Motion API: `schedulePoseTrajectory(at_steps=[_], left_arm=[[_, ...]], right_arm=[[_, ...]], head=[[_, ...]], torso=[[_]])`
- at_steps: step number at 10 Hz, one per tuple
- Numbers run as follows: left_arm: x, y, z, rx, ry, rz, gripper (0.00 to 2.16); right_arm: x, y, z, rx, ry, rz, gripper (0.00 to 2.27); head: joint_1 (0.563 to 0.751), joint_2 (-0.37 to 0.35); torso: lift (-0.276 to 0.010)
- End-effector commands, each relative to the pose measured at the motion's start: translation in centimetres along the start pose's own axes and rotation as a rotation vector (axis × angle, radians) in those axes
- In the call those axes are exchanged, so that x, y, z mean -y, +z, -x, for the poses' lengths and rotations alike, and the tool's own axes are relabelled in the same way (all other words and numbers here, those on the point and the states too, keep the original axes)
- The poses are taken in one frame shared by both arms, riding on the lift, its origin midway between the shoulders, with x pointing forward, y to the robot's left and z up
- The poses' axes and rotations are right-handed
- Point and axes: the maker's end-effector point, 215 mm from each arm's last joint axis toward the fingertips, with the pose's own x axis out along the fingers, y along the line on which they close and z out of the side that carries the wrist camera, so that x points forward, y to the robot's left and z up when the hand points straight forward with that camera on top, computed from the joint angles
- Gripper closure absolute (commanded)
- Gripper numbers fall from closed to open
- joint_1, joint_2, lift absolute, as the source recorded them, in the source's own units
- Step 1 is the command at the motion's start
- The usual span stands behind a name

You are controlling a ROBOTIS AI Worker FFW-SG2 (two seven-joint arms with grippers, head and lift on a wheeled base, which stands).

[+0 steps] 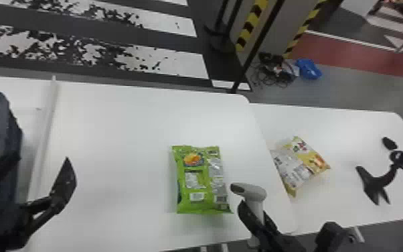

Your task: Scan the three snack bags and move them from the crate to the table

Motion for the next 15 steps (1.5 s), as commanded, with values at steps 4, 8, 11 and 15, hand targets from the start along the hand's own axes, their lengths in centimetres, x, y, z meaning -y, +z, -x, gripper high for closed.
schedulePoseTrajectory(at_steps=[4,8,11,15], left_arm=[[-0.4,0.9,0.7,0.025,0.009,-0.004,0.04],[-0.4,0.8,0.9,0.024,0.012,-0.004,0.04],[-0.7,0.9,1.1,0.026,0.017,-0.007,0.04],[-0.9,1.4,1.4,0.033,0.018,-0.011,0.04]], right_arm=[[-1.3,-4.2,-0.8,-0.062,0.022,-0.014,2.24],[-0.8,-5.6,-1.7,-0.081,0.018,0.005,2.24],[0.1,-4.6,-1.9,-0.068,0.010,0.013,2.24],[4.3,2.5,-4.3,-0.016,-0.050,0.011,2.24]], head=[[0.695,-0.269],[0.695,-0.252],[0.695,-0.252],[0.695,-0.302]], torso=[[-0.062],[-0.062],[-0.062],[-0.062]])
